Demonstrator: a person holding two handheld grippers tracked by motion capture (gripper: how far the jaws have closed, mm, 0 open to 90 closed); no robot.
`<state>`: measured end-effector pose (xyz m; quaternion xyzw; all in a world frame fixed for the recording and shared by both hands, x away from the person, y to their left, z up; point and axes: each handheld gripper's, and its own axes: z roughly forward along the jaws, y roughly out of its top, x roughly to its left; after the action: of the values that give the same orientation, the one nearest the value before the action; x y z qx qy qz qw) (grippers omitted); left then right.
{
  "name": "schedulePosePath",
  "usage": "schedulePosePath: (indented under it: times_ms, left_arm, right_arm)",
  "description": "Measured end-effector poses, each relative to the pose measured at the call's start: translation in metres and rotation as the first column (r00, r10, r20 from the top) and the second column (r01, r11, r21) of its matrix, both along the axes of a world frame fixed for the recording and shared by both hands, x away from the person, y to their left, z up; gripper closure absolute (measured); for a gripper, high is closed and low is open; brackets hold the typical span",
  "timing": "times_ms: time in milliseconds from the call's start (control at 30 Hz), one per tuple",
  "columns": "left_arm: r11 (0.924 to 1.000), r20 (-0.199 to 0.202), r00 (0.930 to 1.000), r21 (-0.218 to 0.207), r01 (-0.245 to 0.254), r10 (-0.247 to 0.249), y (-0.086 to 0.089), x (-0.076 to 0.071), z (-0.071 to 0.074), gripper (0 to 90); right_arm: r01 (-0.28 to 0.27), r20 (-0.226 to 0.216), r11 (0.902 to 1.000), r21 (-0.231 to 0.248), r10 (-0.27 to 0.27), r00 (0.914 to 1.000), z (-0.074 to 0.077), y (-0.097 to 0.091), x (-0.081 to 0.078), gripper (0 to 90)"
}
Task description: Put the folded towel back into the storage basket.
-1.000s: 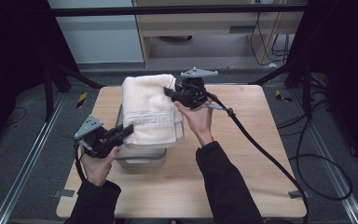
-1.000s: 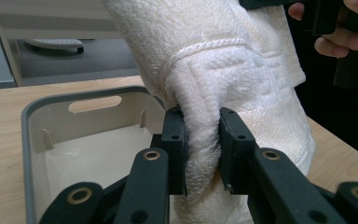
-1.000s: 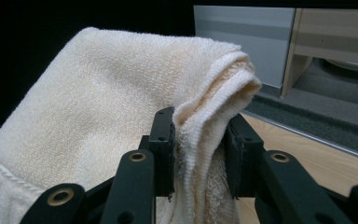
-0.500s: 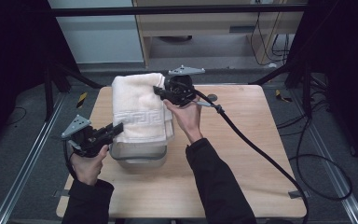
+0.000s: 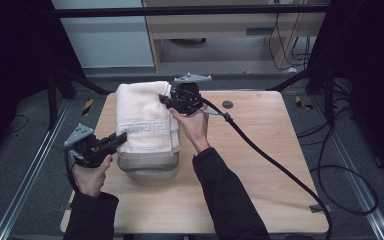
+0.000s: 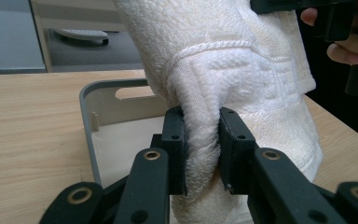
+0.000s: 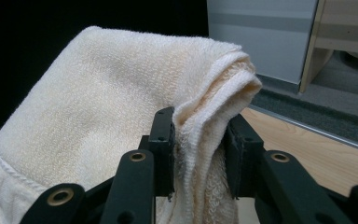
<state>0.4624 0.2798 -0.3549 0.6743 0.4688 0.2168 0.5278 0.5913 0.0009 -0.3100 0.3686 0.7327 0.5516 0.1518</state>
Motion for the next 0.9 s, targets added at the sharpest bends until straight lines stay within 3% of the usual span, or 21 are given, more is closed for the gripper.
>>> schedulePosePath:
  times_ms: [900]
  left_arm:
    - [0.9975, -0.08, 0.996, 0.062, -0.033, 0.038, 0.005, 0.018, -0.028, 74.1]
  right_arm:
    - [0.01, -0.044, 0.9983, -0.057, -0.013, 0.9989, -0.036, 0.016, 0.018, 67.6]
